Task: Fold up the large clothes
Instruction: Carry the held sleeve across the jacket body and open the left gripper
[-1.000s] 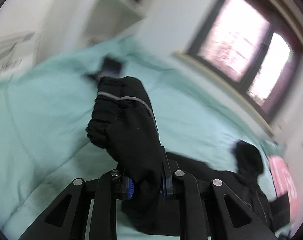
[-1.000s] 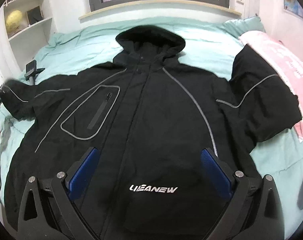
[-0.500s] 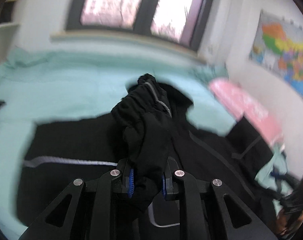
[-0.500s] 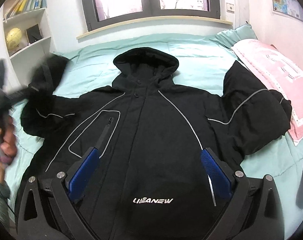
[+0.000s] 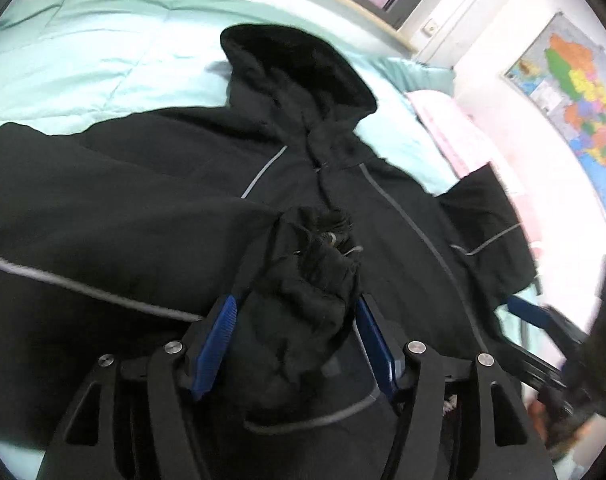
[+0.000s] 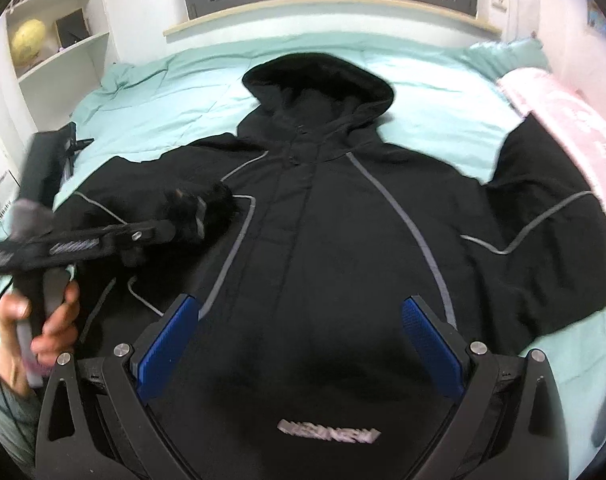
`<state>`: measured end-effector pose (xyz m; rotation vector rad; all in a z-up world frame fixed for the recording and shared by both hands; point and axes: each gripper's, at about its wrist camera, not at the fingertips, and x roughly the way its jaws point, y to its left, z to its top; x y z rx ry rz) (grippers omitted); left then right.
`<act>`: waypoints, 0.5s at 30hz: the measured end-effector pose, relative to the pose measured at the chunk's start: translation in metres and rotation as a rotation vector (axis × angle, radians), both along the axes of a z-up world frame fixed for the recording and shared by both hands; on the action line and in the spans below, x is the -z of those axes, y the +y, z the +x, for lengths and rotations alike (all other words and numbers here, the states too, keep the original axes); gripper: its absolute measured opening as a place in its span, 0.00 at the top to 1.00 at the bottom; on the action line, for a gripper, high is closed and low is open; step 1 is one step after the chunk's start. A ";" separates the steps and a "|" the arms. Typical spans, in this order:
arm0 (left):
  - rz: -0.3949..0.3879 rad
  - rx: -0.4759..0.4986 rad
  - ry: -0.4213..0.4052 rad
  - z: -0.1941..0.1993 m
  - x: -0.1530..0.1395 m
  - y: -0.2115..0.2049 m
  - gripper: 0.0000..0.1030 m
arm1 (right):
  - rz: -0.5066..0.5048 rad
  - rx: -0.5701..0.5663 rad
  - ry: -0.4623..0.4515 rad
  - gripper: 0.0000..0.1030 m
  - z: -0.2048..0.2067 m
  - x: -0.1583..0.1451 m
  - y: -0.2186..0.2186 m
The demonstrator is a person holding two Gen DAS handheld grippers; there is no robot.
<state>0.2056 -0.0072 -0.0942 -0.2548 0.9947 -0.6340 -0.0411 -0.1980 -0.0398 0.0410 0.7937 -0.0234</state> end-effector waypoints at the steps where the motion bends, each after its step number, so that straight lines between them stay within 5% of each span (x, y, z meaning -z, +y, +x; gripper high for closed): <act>1: -0.027 -0.006 0.000 0.000 -0.004 0.006 0.38 | 0.022 -0.009 0.014 0.01 0.009 0.001 0.002; 5: -0.070 -0.046 -0.020 -0.010 -0.026 0.024 0.38 | 0.123 -0.047 0.064 0.03 0.041 0.010 0.017; 14: 0.015 -0.183 -0.108 -0.036 -0.049 0.083 0.38 | 0.255 -0.042 0.126 0.09 0.098 0.033 0.060; 15: 0.022 -0.195 -0.107 -0.036 -0.049 0.088 0.38 | 0.253 -0.018 0.152 0.19 0.106 0.038 0.061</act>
